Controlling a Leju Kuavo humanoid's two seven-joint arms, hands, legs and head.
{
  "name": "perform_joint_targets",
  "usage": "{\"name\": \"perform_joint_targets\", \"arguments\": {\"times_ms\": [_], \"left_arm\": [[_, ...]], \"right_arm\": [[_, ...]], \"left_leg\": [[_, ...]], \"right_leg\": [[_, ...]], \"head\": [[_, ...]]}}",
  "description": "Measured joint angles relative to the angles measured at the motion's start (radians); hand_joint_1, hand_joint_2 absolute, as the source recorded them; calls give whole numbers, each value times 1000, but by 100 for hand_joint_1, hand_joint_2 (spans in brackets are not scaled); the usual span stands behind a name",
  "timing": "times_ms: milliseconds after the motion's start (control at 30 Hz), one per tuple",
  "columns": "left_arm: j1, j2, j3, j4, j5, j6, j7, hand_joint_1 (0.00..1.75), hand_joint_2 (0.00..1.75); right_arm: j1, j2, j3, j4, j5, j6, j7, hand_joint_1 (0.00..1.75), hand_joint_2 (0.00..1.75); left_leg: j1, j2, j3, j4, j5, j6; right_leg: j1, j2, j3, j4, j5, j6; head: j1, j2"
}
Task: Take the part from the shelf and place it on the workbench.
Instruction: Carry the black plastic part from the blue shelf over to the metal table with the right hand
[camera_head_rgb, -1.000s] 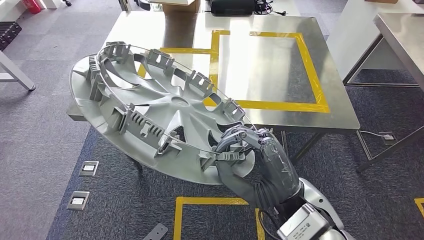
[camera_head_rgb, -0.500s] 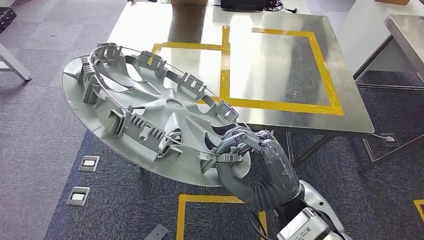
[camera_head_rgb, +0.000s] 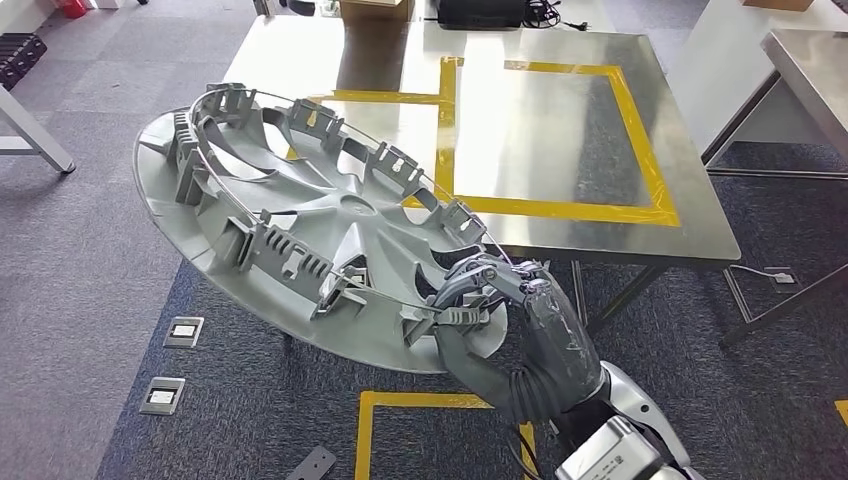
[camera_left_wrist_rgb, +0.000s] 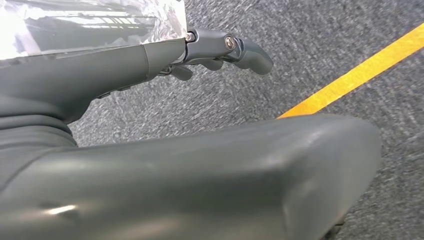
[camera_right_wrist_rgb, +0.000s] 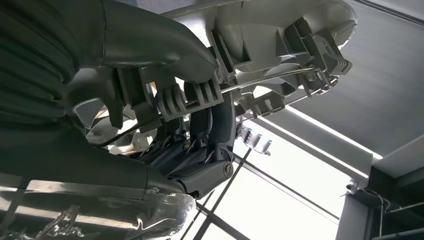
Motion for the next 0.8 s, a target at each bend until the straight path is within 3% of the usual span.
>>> {"name": "perform_joint_targets", "arguments": {"times_ms": [800], "left_arm": [[-18, 3, 0, 0, 3, -4, -2, 0, 175]], "right_arm": [[0, 0, 0, -23, 0, -1, 0, 175, 175]], "left_leg": [[3, 4, 5, -1, 2, -5]], "right_leg": [[3, 2, -2, 11, -3, -4]], "head": [[0, 0]]}}
